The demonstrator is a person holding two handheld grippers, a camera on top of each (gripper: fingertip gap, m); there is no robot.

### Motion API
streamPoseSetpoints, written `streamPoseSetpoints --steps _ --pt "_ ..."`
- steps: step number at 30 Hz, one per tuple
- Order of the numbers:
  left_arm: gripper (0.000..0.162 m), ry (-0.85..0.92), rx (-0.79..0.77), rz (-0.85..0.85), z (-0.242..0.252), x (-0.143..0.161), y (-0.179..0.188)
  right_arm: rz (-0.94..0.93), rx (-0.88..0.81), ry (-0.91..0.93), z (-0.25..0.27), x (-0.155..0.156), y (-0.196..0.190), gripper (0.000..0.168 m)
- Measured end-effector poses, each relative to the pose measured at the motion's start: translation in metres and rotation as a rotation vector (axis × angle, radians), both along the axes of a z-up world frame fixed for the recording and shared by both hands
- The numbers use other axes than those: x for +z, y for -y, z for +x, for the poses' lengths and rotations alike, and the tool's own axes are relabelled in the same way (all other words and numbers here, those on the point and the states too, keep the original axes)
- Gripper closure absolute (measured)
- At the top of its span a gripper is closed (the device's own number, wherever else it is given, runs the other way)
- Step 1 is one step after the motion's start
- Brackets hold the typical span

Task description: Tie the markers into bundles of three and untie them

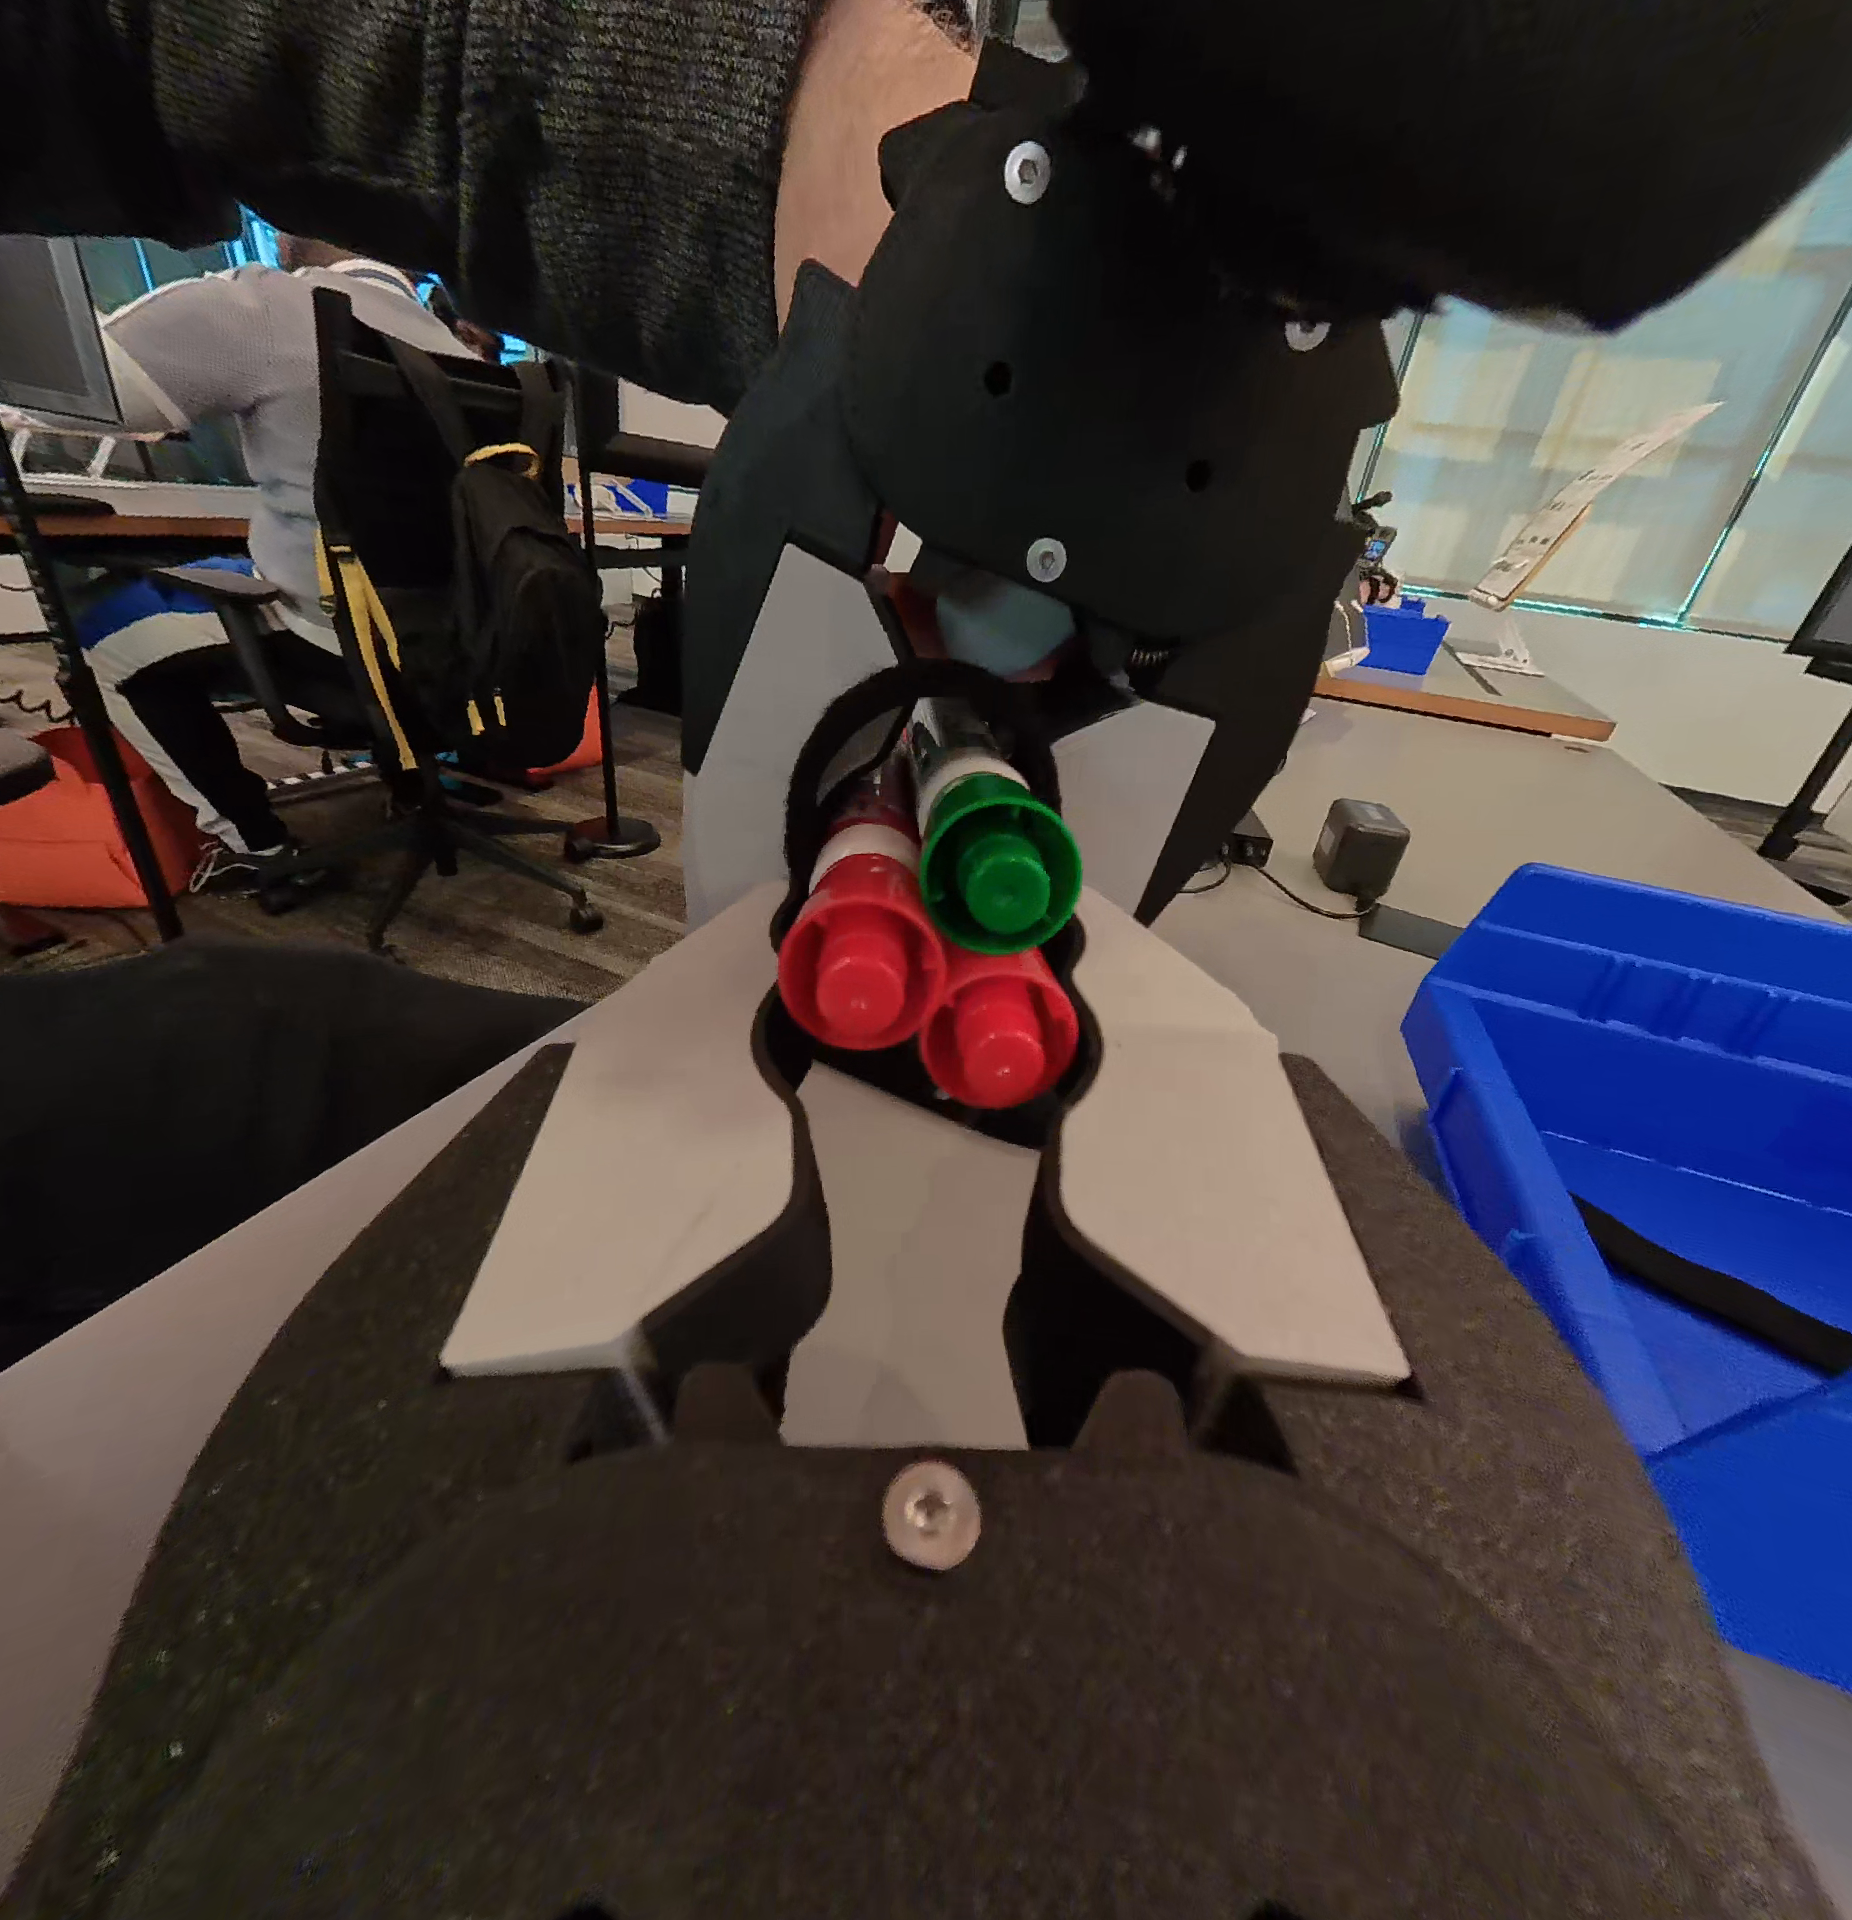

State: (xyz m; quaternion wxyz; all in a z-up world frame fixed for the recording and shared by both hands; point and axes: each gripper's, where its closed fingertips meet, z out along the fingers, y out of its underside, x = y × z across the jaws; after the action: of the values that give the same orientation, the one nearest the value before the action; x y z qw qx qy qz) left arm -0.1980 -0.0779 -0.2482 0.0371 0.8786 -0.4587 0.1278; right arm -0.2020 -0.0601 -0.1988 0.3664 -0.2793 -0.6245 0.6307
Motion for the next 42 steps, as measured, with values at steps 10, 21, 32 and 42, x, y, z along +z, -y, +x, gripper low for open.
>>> streamPoseSetpoints --steps 10,21,32,42 --pt "0.122 0.014 0.002 0.015 0.001 0.002 -0.002 -0.045 0.026 0.021 0.000 0.000 -0.003 0.137" --pt "0.120 -0.021 0.029 0.050 -0.002 0.002 -0.006 -0.159 0.043 0.103 -0.002 -0.001 -0.006 0.146" --pt "0.120 -0.108 0.097 0.159 -0.014 0.002 -0.022 -0.526 0.121 0.266 -0.007 -0.003 -0.012 0.154" --pt "0.121 -0.173 0.170 0.201 -0.024 -0.006 -0.035 -0.783 0.123 0.370 -0.014 -0.012 -0.020 0.166"
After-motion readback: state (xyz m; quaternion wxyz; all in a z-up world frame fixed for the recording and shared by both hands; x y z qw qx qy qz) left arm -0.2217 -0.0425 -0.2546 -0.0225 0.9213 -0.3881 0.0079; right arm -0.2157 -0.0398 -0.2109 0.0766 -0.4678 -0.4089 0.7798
